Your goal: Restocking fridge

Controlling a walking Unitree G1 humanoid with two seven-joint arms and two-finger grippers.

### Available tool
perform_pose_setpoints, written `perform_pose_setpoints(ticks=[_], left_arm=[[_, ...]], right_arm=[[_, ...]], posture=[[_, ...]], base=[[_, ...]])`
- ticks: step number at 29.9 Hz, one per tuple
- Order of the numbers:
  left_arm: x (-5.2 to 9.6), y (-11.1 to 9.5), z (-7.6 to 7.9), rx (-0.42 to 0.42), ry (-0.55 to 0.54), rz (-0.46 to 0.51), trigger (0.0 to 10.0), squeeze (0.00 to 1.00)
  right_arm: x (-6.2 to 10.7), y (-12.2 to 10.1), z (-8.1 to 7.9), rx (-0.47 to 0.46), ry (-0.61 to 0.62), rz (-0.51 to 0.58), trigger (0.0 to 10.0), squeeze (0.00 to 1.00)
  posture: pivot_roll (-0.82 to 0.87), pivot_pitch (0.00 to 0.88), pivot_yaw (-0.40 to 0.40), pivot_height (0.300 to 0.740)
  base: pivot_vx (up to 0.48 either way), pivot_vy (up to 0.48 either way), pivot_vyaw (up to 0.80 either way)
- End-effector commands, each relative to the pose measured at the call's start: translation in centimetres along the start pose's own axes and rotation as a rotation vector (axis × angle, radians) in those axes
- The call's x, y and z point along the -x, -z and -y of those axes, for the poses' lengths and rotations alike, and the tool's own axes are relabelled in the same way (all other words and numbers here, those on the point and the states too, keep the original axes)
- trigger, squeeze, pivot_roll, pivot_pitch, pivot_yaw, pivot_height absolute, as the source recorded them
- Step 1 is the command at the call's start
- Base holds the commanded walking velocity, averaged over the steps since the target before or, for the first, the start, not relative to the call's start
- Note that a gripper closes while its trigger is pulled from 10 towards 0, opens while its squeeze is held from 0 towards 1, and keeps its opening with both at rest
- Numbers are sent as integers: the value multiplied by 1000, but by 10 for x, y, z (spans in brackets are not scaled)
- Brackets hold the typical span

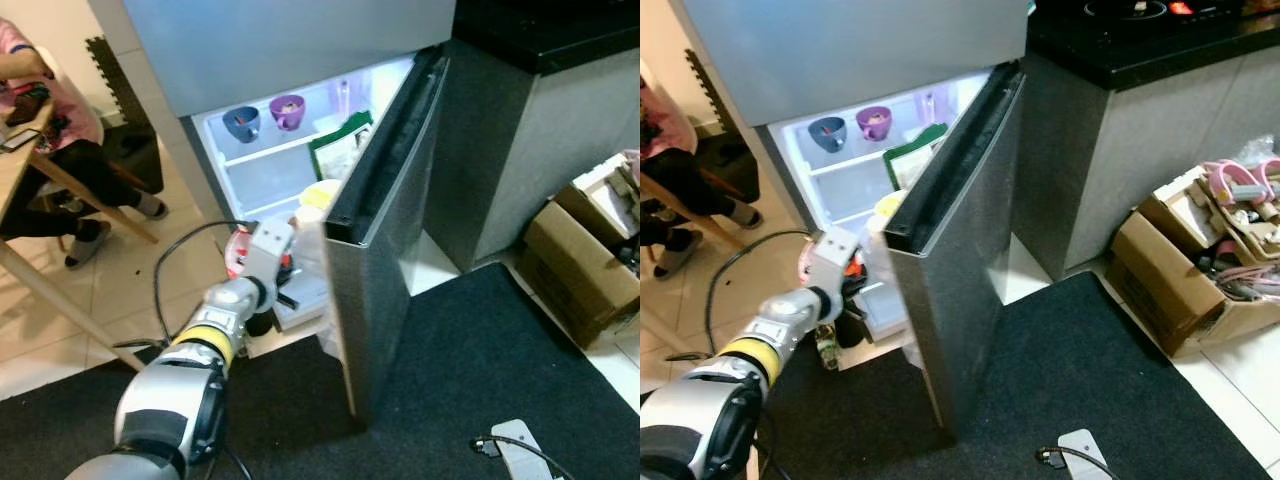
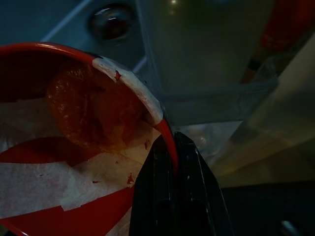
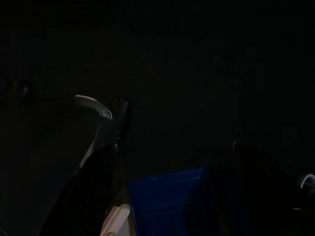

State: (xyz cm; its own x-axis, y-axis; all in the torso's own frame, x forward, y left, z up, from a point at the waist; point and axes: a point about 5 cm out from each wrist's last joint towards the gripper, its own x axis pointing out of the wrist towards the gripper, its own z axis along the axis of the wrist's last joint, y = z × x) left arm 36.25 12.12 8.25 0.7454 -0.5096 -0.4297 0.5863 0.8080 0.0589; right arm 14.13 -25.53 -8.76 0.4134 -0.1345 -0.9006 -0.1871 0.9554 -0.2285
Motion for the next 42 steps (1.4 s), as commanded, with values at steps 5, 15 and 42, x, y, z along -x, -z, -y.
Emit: perform_pose_setpoints(ticks=[5,15,42], left_arm=[[-22,-19,58,-22,262,89,10000,0],[-29,19,145,7,523,55,10000,0],[145,271,79,314,-256,-780,10000,0]], right_arm=[[0,3,-1,16,-3,4,10000,0],[0,-6,0,44,-4,27,10000,0],[2,21,-15,7,-107,-53,10000,0]], posture=[[-165,55,114,740],[-149,46,96,740],[-83,0,40,740]], base=[[0,0,0],[0,0,0],[0,0,88]])
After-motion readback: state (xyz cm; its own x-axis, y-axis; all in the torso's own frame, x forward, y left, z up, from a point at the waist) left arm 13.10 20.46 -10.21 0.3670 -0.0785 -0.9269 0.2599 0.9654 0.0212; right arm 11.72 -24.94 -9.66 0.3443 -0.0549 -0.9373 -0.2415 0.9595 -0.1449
